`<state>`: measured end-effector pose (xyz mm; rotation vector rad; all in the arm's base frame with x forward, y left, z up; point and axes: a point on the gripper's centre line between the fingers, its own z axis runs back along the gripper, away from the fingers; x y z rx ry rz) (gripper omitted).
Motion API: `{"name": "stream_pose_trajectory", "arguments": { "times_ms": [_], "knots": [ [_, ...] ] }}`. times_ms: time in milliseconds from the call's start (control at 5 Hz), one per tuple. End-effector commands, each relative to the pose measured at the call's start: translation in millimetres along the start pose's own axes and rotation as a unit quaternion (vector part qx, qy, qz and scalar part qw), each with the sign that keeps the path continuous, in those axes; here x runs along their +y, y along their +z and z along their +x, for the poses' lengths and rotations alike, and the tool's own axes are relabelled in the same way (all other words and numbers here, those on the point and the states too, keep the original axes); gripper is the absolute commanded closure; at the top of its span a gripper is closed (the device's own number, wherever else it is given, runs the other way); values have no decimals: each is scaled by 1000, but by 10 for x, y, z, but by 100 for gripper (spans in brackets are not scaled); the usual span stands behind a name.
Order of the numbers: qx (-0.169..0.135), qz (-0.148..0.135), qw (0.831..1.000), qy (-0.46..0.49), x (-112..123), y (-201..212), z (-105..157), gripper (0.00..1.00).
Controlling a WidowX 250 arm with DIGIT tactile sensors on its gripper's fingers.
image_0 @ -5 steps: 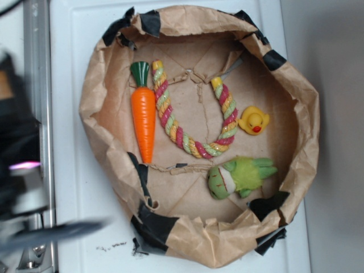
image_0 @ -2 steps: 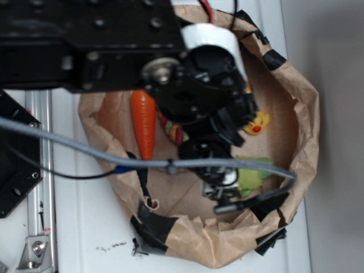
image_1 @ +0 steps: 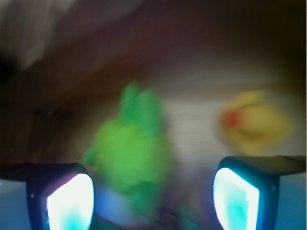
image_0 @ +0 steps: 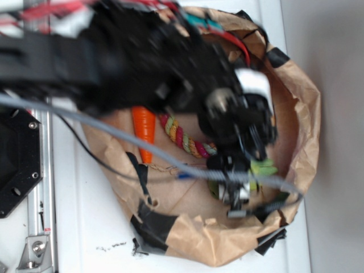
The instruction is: Grab the green animal.
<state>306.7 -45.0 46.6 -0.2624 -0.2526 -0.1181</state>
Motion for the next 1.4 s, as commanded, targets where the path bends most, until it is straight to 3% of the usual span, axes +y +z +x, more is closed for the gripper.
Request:
{"name": "stream_pose_trajectory", "arguments": {
  "times_ms": [0,200,400,600,800,1200],
  "knots": [
    [24,8,996,-82,-489,-214,-71,100],
    [26,34,996,-81,-461,-57,-77,100],
    [20,5,997,-80,-391,487,-12,100],
    [-8,69,997,30,-110,1082,28,100],
    [9,100,983,155,72,1668,2,100],
    [31,146,977,151,63,1687,-52,100]
  ]
}}
